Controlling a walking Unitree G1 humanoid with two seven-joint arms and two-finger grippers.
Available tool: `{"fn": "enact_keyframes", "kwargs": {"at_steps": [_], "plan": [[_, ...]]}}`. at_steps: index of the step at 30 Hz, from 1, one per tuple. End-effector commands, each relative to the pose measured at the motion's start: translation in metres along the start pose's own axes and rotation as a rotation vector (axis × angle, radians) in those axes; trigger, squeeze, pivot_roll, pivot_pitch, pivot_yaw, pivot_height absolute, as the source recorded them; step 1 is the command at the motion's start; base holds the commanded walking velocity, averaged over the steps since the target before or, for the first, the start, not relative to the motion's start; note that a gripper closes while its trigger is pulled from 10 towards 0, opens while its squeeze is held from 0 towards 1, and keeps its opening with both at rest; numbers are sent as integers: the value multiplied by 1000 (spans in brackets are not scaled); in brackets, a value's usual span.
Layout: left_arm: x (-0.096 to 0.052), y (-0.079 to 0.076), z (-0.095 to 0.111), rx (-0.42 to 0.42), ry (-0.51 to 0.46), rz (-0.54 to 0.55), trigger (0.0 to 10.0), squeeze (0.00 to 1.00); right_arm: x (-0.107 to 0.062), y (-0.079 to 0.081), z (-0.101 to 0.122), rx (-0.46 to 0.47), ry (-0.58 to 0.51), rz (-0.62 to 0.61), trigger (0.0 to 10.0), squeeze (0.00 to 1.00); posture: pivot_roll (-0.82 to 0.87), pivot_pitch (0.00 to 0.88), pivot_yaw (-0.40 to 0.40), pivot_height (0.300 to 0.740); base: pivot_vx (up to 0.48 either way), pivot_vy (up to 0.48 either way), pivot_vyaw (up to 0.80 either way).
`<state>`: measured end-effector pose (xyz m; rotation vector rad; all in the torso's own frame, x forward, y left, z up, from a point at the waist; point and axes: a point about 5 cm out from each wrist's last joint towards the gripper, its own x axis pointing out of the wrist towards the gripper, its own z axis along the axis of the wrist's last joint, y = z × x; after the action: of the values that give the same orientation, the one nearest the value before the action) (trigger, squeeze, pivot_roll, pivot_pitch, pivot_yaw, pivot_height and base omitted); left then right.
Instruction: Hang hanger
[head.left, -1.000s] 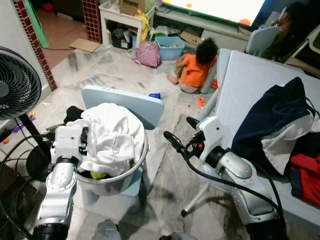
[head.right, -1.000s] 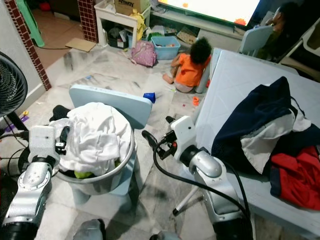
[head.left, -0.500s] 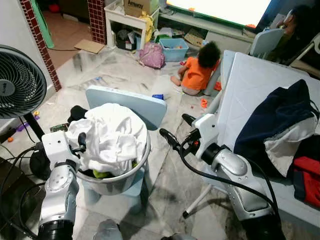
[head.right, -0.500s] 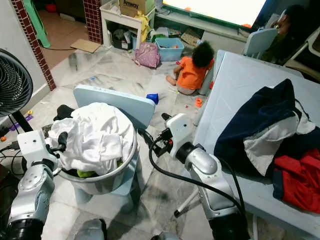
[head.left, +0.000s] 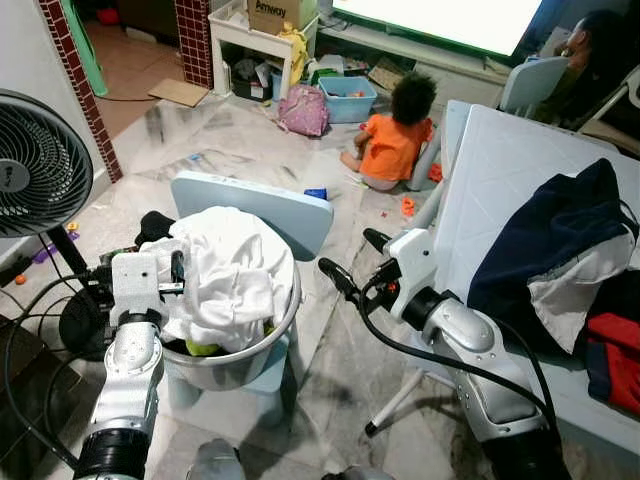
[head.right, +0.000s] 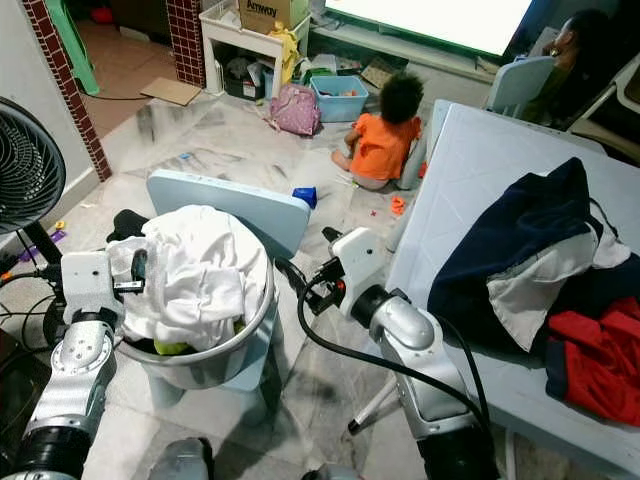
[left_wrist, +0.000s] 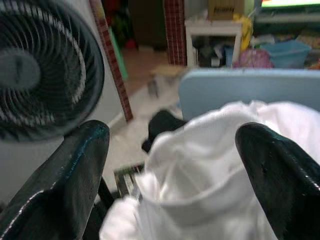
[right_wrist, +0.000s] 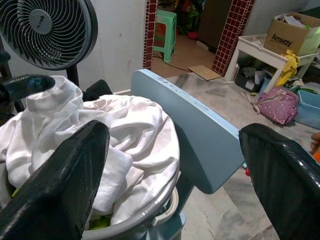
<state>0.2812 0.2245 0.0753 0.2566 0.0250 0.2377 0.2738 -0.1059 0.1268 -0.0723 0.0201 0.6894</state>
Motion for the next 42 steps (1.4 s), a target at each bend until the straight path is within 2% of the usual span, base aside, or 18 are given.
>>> {"fn": "enact_keyframes", "kwargs": {"at_steps": [1, 4, 6, 10, 11, 16, 24, 31, 34, 35, 42], "plan": [[-3, -7, -1, -16, -8, -27, 10000, 0, -2, -4, -1, -13, 5, -13, 10000, 0, 48, 40, -109, 740, 0, 0, 0], [-5, -8, -5, -54, 13, -28, 10000, 0, -2, -4, 0, -14, 5, -13, 10000, 0, 48, 40, -109, 740, 0, 0, 0], [-12, -7, -17, -217, 68, -9, 10000, 0, -1, -5, 0, -14, 4, -15, 10000, 0, 45, 41, -112, 740, 0, 0, 0], [-17, -8, -29, -406, 140, 22, 10000, 0, -2, -5, -1, -16, 8, -8, 10000, 0, 46, 42, -117, 740, 0, 0, 0], [-20, -11, -34, -482, 166, 7, 10000, 0, -1, -5, 0, -18, 8, -5, 10000, 0, 41, 44, -120, 740, 0, 0, 0], [-21, -15, -37, -512, 173, -6, 10000, 0, -1, -7, 2, -24, 5, -4, 10000, 0, 34, 43, -123, 740, 0, 0, 0], [-11, -19, -41, -556, 183, -38, 10000, 0, 0, -6, 4, -30, 1, -2, 10000, 0, 10, 40, -126, 740, 0, 0, 0], [1, -15, -41, -548, 181, -29, 10000, 0, -5, -8, 4, -39, 13, -2, 10000, 0, -8, 44, -133, 740, 0, 0, 0], [3, -19, -38, -551, 165, -36, 10000, 0, -5, -9, 5, -41, 13, -2, 10000, 0, -13, 47, -135, 740, 0, 0, 0], [5, -19, -37, -558, 159, -37, 0, 0, -5, -8, 5, -42, 14, -1, 10000, 0, -15, 47, -136, 740, 0, 0, 0], [12, -18, -36, -551, 156, -26, 0, 0, -7, -9, 4, -43, 19, -3, 10000, 0, -21, 46, -135, 740, 0, 0, 0]]}}
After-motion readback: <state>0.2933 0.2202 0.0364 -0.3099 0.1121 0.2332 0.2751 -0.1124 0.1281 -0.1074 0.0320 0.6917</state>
